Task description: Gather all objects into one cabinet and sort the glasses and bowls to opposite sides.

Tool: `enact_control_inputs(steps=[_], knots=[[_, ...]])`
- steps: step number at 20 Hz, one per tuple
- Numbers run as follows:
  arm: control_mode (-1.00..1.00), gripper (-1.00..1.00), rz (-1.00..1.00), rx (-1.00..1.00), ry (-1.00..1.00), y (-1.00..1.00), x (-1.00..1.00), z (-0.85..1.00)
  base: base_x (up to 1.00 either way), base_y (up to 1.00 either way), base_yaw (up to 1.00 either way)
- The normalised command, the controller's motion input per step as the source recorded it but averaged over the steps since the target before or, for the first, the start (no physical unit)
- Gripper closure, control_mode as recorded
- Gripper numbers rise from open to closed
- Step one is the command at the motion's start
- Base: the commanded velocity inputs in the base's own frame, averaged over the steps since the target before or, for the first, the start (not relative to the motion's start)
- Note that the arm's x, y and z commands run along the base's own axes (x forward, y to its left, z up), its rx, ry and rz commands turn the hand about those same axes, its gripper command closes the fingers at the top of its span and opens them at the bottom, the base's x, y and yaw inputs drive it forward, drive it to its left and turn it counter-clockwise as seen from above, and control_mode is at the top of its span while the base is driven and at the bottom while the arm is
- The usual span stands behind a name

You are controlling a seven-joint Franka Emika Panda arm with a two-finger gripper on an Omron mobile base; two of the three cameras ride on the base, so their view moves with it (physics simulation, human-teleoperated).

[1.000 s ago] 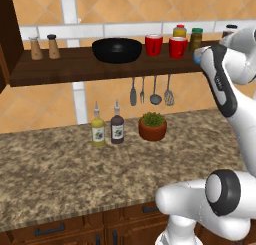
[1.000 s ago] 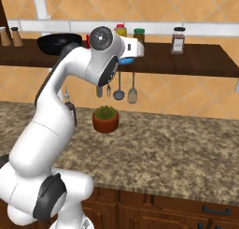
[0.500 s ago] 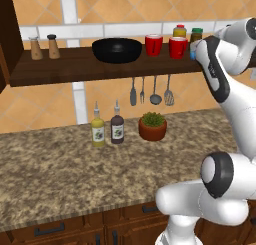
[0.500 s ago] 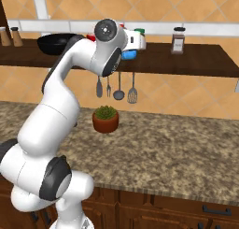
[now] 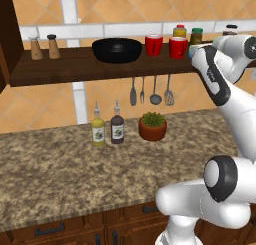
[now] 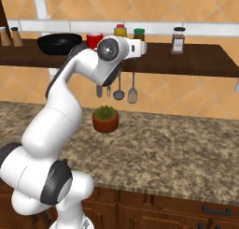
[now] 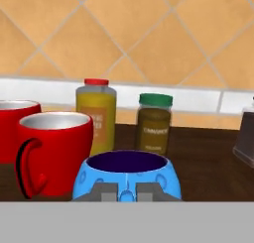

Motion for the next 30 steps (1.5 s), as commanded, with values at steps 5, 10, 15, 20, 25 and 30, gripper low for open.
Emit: enact_control_inputs(steps=[5,10,15,20,25,30], knots=[[-1.0,1.0,0.0,0.0,-0.31,0.0,0.27,-0.41,0.0,0.0,0.0],[-1.0,-1.0,0.0,0.0,-0.03,0.06,0.55,-0.02,0.0,0.0,0.0],[-1.0,-1.0,0.0,0.0,0.0,0.05,0.36,0.0,0.0,0.0,0.0],[-1.0,-1.0,0.0,0.0,0.0,-0.06,-0.03,0.05,0.0,0.0,0.0],[-1.0,-1.0,0.02,-0.02,0.0,-0.23,-0.79,0.0,0.0,0.0,0.0],[-1.0,-1.0,0.08,-0.04,0.0,-0.18,-0.99,-0.02,0.0,0.0,0.0]])
